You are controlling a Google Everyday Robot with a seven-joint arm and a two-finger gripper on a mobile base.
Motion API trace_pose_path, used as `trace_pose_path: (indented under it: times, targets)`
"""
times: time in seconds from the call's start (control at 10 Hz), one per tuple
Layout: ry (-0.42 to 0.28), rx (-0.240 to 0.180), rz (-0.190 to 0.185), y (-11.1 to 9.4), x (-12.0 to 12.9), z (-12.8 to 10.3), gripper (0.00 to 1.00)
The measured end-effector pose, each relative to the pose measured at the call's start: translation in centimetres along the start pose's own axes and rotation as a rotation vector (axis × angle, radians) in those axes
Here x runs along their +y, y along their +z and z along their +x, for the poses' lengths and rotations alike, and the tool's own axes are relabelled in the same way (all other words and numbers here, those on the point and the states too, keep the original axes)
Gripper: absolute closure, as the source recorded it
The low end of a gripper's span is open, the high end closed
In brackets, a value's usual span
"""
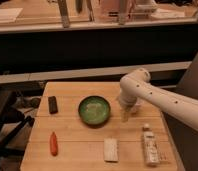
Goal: Move the arm in a circular motion
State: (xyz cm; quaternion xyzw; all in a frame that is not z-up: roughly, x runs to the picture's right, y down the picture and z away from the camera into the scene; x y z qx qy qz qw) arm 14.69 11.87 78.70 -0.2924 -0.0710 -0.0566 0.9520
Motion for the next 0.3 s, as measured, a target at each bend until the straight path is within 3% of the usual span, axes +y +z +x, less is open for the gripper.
trace_pose_path:
  times: [0.3]
  targets:
    - [0.022, -0.004, 0.003, 0.12, 0.27, 0.63, 0.2]
